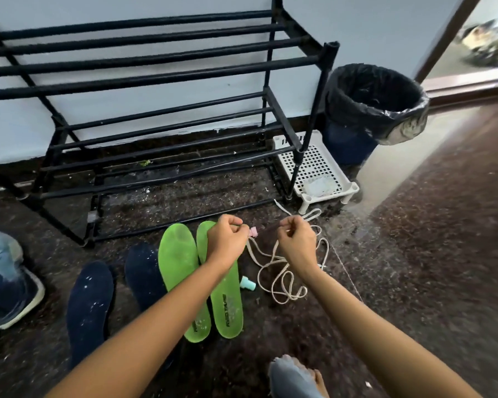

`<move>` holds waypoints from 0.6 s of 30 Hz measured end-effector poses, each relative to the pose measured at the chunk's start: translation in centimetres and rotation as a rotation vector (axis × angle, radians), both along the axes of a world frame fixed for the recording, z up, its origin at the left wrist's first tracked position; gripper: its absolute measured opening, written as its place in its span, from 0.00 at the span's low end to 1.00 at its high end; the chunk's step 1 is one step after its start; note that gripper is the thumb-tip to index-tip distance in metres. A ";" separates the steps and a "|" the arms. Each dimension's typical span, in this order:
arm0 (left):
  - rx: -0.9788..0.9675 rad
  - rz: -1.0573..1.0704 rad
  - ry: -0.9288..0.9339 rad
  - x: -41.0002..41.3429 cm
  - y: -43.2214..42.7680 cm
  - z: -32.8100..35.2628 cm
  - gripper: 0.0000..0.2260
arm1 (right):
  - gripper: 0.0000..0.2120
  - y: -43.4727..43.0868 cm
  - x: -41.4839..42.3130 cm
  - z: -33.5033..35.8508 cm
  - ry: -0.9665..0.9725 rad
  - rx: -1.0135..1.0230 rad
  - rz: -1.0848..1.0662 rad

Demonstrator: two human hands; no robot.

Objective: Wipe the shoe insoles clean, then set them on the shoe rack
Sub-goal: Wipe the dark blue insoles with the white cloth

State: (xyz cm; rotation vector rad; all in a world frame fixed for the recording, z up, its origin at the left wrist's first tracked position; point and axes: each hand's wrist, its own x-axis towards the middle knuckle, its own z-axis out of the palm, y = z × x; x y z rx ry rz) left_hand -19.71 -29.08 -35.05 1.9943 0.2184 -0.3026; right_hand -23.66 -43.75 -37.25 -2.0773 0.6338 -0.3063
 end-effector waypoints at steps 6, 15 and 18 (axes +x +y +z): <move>-0.022 -0.112 -0.014 2.0 -6.3 0.1 0.04 | 0.04 -6.3 3.8 -0.4 0.046 -0.035 -0.084; -0.091 -0.101 0.125 3.6 -13.0 -2.1 0.03 | 0.09 -14.1 7.8 -2.0 0.152 0.055 -0.290; -0.117 -0.068 0.171 3.5 -14.2 -2.8 0.05 | 0.17 -15.5 9.3 -3.3 0.231 0.240 -0.404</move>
